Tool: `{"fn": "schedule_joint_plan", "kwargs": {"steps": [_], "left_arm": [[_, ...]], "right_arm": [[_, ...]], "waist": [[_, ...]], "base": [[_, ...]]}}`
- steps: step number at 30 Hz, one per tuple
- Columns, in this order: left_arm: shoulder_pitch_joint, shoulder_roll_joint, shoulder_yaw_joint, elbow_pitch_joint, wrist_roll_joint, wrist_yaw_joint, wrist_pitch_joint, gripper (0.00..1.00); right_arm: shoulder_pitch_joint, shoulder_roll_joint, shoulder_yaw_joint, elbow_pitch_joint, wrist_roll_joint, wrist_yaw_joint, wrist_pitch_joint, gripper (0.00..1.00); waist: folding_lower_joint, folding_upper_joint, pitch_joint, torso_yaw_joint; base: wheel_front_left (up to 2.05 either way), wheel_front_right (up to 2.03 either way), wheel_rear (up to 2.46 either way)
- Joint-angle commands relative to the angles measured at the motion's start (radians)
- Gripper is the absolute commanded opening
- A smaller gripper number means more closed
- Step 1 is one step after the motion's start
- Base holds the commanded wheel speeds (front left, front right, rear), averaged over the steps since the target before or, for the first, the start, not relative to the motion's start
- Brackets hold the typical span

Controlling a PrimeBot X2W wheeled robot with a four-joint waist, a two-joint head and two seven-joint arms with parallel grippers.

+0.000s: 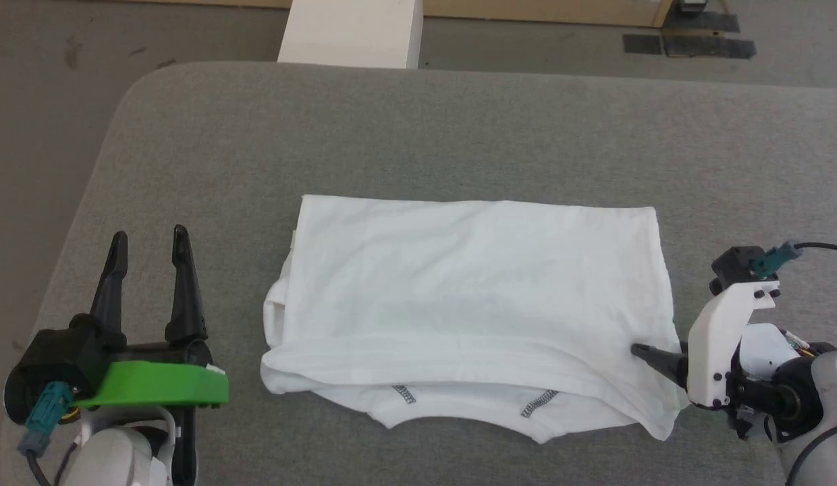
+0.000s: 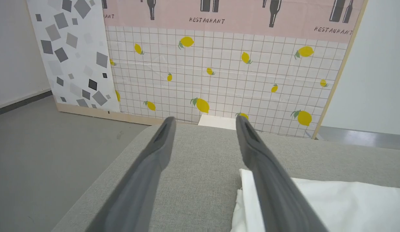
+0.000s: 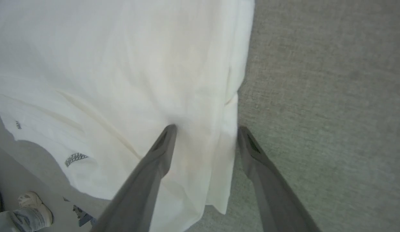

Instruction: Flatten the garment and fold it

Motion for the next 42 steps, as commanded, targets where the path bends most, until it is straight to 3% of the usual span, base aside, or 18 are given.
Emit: {"fn": "schedule_joint_plan", "kwargs": {"steps": [1,12,13,15,25,35,38,42], "left_arm": [[0.000,-0.017,0.013,0.003,0.009,-0.012,-0.005,1.00],[0.010,-0.094,0.070,0.031,0.066,-0.084,-0.005,1.00],[0.010,-0.099,0.074,0.036,0.070,-0.090,-0.005,1.00],[0.009,-0.107,0.080,0.043,0.077,-0.100,-0.005,1.00],[0.019,-0.146,0.104,0.061,0.097,-0.137,-0.005,1.00],[0.027,-0.171,0.118,0.067,0.118,-0.160,-0.005,1.00],[0.031,-0.181,0.130,0.066,0.118,-0.160,-0.005,1.00],[0.047,-0.189,0.141,0.066,0.122,-0.163,-0.005,1.00]], "right_arm": [[-0.020,-0.007,0.021,0.014,0.012,-0.001,-0.011,1.00],[-0.077,0.002,0.163,0.096,0.072,-0.001,-0.090,1.00],[-0.082,-0.001,0.163,0.108,0.072,-0.001,-0.093,0.49],[-0.091,-0.008,0.156,0.126,0.066,-0.001,-0.108,0.00],[-0.080,-0.094,0.019,0.200,0.047,-0.001,-0.137,0.00],[-0.076,-0.157,-0.235,0.293,-0.144,-0.001,-0.130,0.00],[-0.087,-0.140,-0.277,0.276,-0.209,-0.001,-0.120,0.00],[-0.068,-0.131,-0.230,0.153,-0.250,-0.001,-0.085,0.00]], "waist": [[0.0000,0.0000,0.027,0.024],[0.0000,0.0000,0.038,0.024],[0.0000,0.0000,0.036,0.023],[0.0000,0.0000,0.032,0.021],[0.0000,0.0000,0.008,0.010],[0.0000,0.0000,-0.001,-0.006],[0.0000,0.0000,-0.011,-0.015],[0.0000,0.0000,-0.038,-0.031]], "base": [[0.00,0.00,0.00],[0.00,0.00,0.00],[0.00,0.00,0.00],[0.00,0.00,0.00],[0.00,0.00,0.00],[0.00,0.00,0.00],[0.00,0.00,0.00],[0.00,0.00,0.00]]}}
